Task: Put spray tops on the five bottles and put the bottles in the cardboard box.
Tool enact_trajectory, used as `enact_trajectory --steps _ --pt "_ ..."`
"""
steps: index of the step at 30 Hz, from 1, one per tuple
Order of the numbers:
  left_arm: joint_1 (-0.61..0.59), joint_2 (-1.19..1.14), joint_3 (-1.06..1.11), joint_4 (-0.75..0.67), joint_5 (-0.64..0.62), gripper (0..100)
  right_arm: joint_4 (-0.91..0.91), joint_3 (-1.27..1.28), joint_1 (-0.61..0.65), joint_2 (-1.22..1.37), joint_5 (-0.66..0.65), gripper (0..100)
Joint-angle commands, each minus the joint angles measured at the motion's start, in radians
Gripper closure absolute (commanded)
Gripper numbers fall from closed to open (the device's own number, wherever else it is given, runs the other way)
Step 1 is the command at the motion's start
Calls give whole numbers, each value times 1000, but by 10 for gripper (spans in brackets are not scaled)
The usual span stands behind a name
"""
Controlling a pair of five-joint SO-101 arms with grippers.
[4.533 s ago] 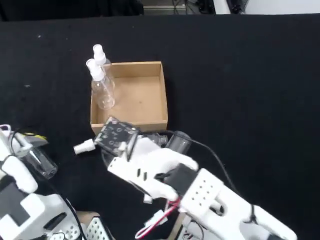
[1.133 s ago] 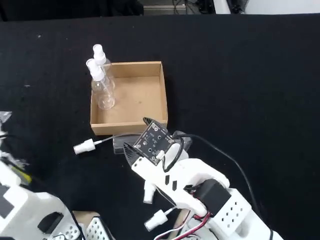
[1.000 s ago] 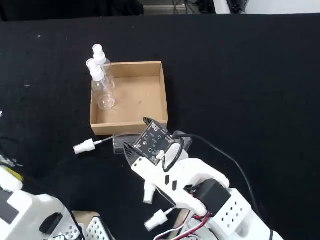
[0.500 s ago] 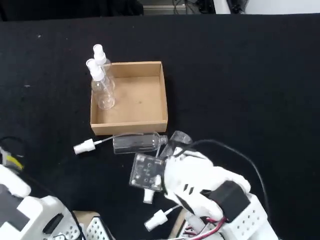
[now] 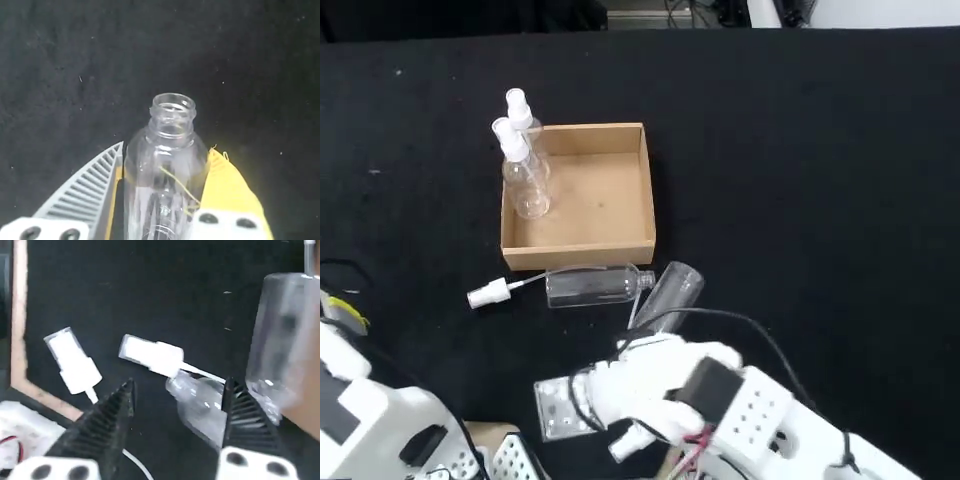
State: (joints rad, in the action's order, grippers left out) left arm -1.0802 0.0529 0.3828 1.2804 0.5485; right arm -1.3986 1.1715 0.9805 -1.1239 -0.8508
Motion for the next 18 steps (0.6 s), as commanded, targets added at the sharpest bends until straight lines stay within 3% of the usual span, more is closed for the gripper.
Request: enact_trajectory --steps 1,9,18 --pt "-64 -37 -165 91 -8 971 64 5 15 56 -101 737" --pt "-147 -189 -392 236 12 971 72 68 20 58 -454 737" --pt "-225 -281 -530 273 55 971 183 124 20 65 -509 737"
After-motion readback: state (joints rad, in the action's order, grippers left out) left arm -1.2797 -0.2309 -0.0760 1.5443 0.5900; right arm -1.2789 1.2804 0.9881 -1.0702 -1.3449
